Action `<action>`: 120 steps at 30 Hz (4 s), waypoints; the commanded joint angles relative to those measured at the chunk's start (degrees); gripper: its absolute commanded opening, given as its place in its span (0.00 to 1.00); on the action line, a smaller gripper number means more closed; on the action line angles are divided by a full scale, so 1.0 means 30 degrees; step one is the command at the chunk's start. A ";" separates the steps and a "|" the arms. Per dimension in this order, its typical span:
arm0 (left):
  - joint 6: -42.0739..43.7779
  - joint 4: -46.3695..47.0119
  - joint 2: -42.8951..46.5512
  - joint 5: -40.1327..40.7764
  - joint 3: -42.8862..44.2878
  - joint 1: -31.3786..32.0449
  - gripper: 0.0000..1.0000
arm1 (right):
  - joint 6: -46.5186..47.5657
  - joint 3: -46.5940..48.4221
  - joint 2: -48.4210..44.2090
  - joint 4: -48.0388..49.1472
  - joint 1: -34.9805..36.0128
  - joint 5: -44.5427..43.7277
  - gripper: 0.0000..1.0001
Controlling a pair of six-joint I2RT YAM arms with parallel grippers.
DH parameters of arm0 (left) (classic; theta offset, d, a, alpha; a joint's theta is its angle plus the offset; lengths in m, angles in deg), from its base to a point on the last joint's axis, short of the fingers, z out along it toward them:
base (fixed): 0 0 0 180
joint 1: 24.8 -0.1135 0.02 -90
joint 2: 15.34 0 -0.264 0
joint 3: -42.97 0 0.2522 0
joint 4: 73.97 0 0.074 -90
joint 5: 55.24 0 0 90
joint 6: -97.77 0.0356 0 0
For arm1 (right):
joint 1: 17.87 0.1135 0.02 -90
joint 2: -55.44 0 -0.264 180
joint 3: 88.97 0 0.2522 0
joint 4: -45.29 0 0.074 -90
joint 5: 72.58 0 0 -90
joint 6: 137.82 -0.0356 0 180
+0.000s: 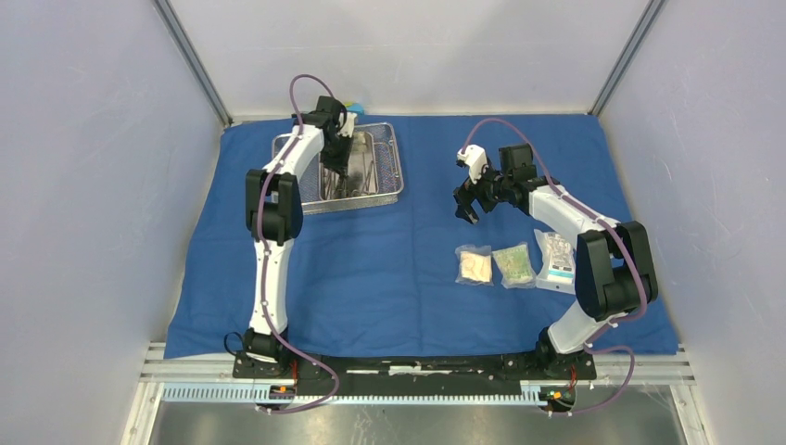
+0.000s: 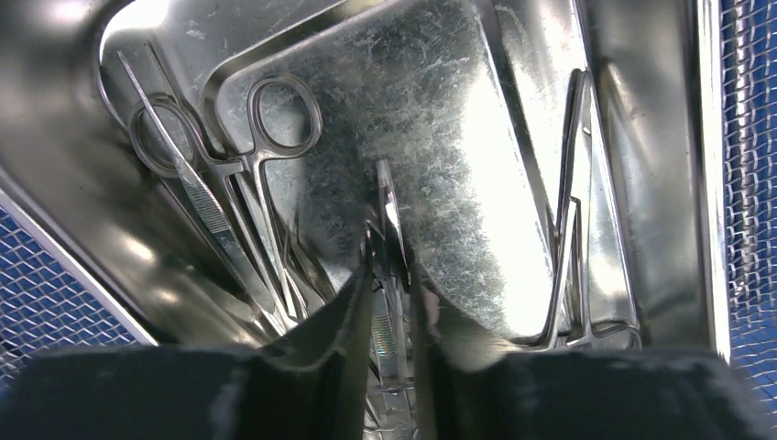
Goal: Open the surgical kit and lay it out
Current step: Pick up the medical item from the container, then place the medical item in the surgical kit.
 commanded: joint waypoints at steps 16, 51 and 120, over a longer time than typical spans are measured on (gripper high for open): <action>-0.0389 0.0860 0.2051 -0.0304 -0.0299 0.0104 0.02 | 0.0173 -0.0028 0.0078 0.0216 0.0072 -0.0004 0.99; -0.1650 0.1929 0.9589 -0.1730 -0.6884 0.0454 0.02 | 0.0129 -0.0155 -0.1005 0.0197 0.0078 -0.0104 0.99; -1.1298 0.8492 1.6473 0.1316 -2.3716 0.4499 0.02 | -0.0681 -0.2881 -0.4732 0.2642 0.0076 -0.1562 0.98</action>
